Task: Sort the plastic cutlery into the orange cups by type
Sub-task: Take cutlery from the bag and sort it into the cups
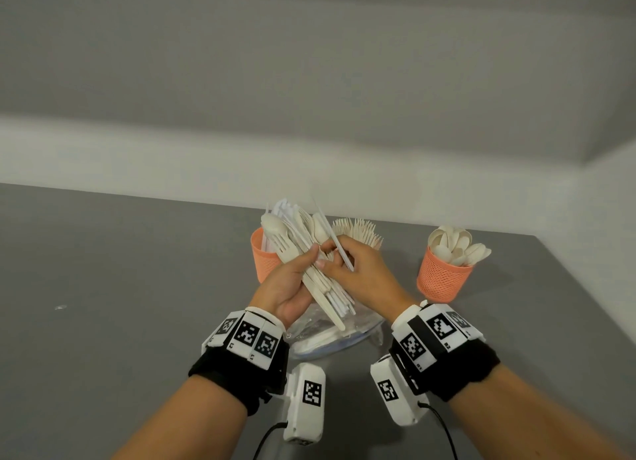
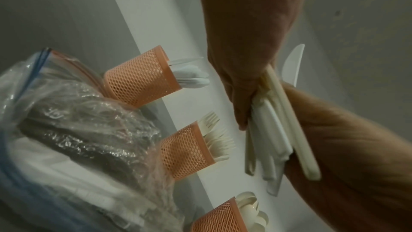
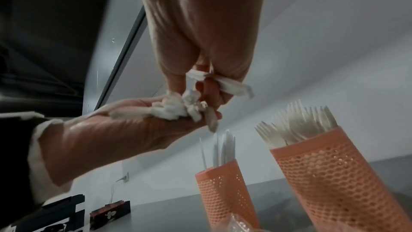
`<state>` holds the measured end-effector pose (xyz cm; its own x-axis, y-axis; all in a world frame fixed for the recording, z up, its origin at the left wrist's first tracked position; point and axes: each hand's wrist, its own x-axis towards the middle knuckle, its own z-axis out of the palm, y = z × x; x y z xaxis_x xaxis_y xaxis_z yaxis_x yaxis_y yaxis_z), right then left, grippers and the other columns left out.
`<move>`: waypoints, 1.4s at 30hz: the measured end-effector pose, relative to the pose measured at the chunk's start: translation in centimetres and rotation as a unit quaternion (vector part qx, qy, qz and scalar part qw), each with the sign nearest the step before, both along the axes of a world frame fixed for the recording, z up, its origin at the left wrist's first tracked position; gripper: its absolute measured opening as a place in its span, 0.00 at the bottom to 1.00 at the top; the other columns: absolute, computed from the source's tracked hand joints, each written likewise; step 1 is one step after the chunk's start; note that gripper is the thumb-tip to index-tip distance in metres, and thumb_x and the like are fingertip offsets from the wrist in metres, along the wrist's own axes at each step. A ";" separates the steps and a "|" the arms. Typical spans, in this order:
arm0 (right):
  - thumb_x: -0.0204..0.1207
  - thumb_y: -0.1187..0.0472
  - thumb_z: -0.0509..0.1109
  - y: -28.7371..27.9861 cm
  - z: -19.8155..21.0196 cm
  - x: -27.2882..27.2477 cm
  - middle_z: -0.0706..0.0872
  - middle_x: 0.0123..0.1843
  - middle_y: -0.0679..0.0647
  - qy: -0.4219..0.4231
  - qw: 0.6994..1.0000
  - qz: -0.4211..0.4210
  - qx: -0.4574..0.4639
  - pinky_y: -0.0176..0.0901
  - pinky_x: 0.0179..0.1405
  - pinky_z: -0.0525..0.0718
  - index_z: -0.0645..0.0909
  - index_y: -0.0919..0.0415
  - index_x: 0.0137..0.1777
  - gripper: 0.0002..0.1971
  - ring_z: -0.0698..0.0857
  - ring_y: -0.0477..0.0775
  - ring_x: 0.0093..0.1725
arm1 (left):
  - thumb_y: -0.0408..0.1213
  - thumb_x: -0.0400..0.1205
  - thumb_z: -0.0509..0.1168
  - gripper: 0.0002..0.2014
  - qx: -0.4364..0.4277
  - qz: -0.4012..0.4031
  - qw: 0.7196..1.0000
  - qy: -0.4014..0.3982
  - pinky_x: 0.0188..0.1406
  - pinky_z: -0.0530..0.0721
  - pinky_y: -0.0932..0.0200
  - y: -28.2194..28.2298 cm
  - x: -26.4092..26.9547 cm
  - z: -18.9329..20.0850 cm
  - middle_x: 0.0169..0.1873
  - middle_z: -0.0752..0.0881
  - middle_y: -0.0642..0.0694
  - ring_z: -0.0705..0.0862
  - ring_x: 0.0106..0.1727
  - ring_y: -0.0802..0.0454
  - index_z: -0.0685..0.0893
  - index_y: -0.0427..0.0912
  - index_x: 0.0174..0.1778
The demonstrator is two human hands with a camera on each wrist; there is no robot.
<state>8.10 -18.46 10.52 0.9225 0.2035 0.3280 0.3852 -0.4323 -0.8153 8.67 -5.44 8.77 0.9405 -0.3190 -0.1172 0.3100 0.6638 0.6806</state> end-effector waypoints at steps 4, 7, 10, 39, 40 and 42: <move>0.75 0.58 0.72 0.2 -0.1 0.3 0.75 0.32 0.45 0.006 1.000 0.015 -0.026 0.34 0.41 0.77 0.82 0.59 0.54 0.10 0.76 0.43 0.33 | 0.35 0.86 0.53 0.21 0.025 0.002 1.000 -0.012 0.50 0.86 0.45 0.3 0.0 -0.2 0.41 0.91 0.41 0.90 0.45 0.48 0.92 0.41 0.39; 0.79 0.59 0.67 0.2 -0.1 0.6 0.77 0.33 0.41 0.009 0.997 0.025 -0.076 0.26 0.35 0.74 0.81 0.59 0.53 0.07 0.77 0.39 0.33 | 0.32 0.86 0.54 0.13 0.036 0.011 0.999 -0.014 0.46 0.88 0.47 0.6 0.0 -0.5 0.40 0.91 0.41 0.91 0.43 0.48 0.85 0.37 0.49; 0.84 0.60 0.58 0.5 0.0 0.7 0.74 0.31 0.43 0.007 0.989 0.028 -0.142 0.26 0.28 0.72 0.74 0.56 0.46 0.05 0.73 0.40 0.29 | 0.27 0.84 0.56 0.10 0.032 0.021 0.999 -0.014 0.51 0.86 0.49 0.7 -0.1 -0.6 0.40 0.91 0.40 0.90 0.44 0.47 0.82 0.35 0.53; 0.68 0.61 0.77 0.4 -1.0 0.3 0.80 0.33 0.51 0.007 0.986 0.098 -0.134 0.43 0.35 0.78 0.80 0.64 0.50 0.13 0.77 0.46 0.33 | 0.35 0.81 0.61 0.12 -0.002 0.052 0.996 0.066 0.51 0.85 0.41 2.2 1.6 -0.7 0.44 0.87 0.35 0.87 0.46 0.43 0.85 0.30 0.47; 0.70 0.61 0.75 0.4 -1.2 0.4 0.78 0.30 0.47 -0.003 0.986 0.084 -0.145 0.39 0.31 0.75 0.78 0.62 0.45 0.09 0.76 0.47 0.31 | 0.35 0.80 0.62 0.12 0.005 0.053 0.997 0.060 0.55 0.83 0.43 2.1 1.5 -0.7 0.42 0.88 0.36 0.87 0.45 0.44 0.86 0.30 0.45; 0.71 0.62 0.72 0.5 -1.4 0.6 0.73 0.27 0.46 -0.005 0.986 0.056 -0.158 0.37 0.28 0.68 0.74 0.59 0.38 0.08 0.73 0.48 0.29 | 0.35 0.72 0.66 0.11 0.008 0.066 0.996 0.054 0.58 0.80 0.45 2.1 1.5 -0.6 0.42 0.86 0.37 0.86 0.44 0.45 0.85 0.32 0.45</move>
